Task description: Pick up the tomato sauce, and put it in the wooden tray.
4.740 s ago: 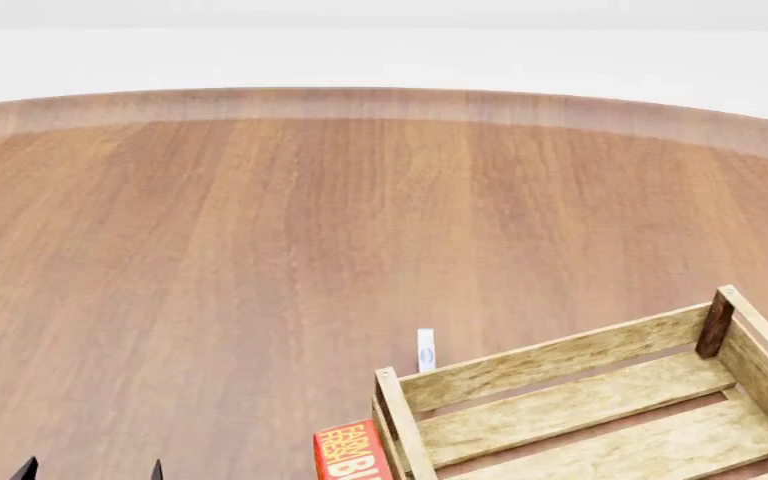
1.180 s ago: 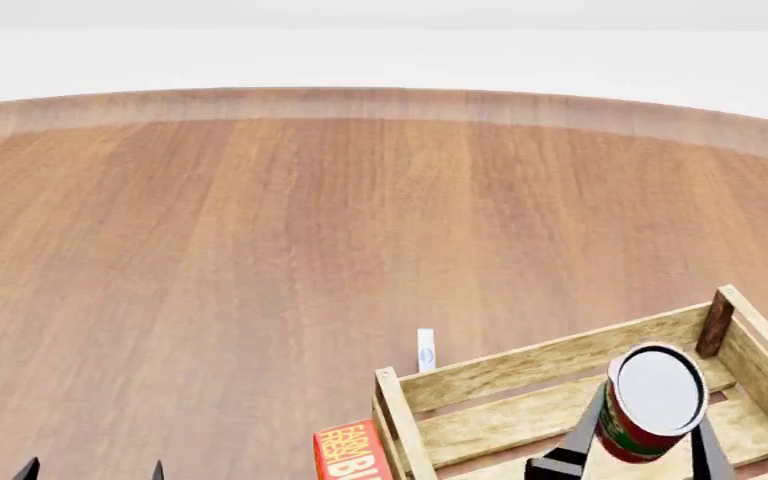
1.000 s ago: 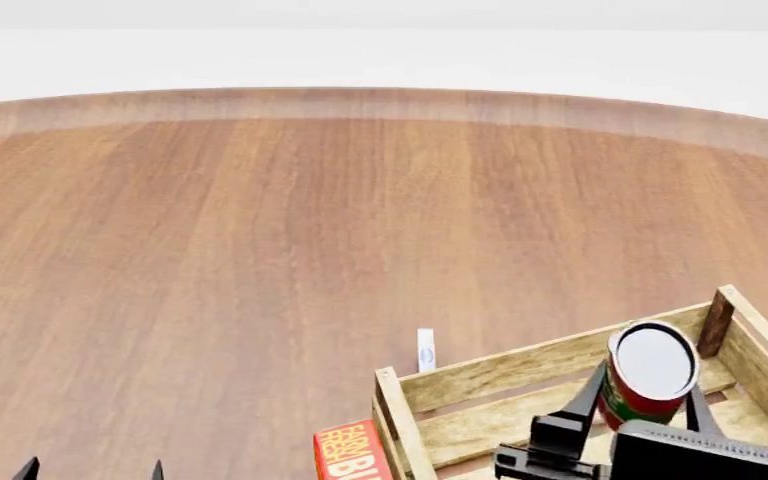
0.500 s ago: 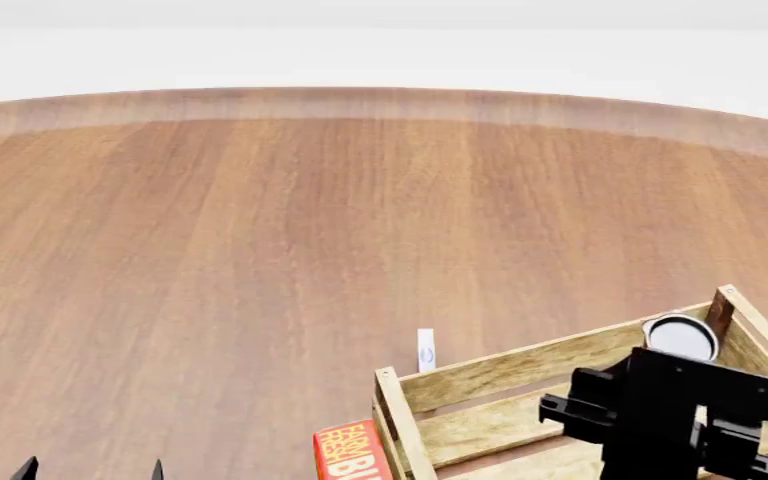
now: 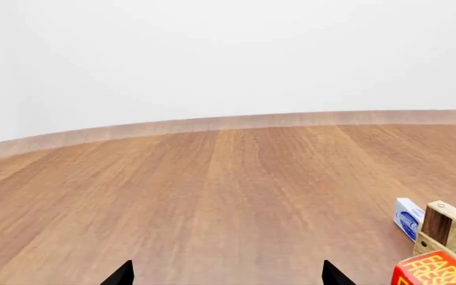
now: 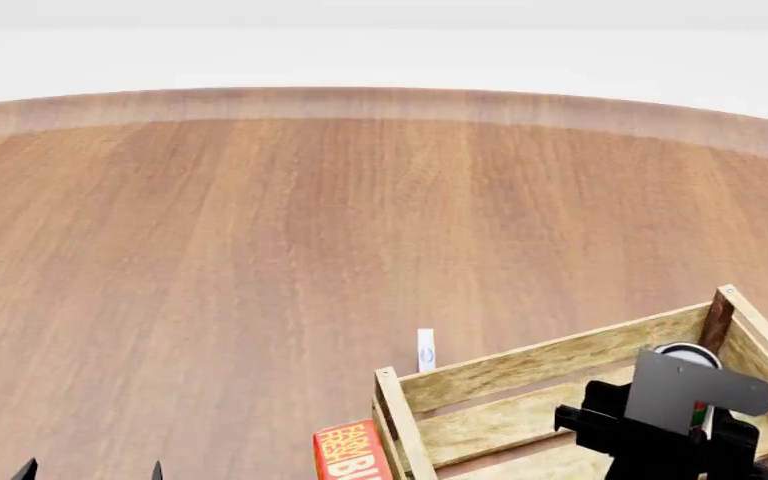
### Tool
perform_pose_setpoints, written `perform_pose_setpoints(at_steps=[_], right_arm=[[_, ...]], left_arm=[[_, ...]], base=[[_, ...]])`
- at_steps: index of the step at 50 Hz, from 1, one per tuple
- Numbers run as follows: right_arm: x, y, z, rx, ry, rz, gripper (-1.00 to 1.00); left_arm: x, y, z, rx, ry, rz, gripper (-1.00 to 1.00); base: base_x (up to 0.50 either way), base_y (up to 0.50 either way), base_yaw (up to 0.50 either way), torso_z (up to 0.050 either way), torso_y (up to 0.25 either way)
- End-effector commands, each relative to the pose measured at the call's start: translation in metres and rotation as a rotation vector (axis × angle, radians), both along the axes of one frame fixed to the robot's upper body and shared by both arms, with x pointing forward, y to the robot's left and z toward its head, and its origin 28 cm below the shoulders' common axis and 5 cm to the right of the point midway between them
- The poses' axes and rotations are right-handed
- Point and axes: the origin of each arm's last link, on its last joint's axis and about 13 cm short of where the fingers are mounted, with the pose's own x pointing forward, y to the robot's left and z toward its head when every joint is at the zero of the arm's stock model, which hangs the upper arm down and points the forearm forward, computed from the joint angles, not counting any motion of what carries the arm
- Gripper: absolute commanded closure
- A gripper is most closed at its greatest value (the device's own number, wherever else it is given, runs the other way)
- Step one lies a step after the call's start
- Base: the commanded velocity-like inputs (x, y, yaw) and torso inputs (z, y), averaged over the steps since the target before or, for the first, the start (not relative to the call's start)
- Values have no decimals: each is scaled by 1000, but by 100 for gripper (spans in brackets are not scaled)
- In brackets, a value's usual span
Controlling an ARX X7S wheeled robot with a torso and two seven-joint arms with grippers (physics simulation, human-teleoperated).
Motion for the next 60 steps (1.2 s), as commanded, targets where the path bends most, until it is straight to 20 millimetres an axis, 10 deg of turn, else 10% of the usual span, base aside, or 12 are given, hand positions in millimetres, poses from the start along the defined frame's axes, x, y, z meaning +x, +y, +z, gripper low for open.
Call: perform_pose_setpoints(at_steps=[1,60], right_arm=[[4,5,-1,0,16,38,100],[-5,4,-24,21,80,35,100]], left_arm=[[3,1,0,-30,-17,-5,-100],[6,2,-1,-28,-18,-4,-100]], base=[[0,0,0,0,0],[0,0,0,0,0]])
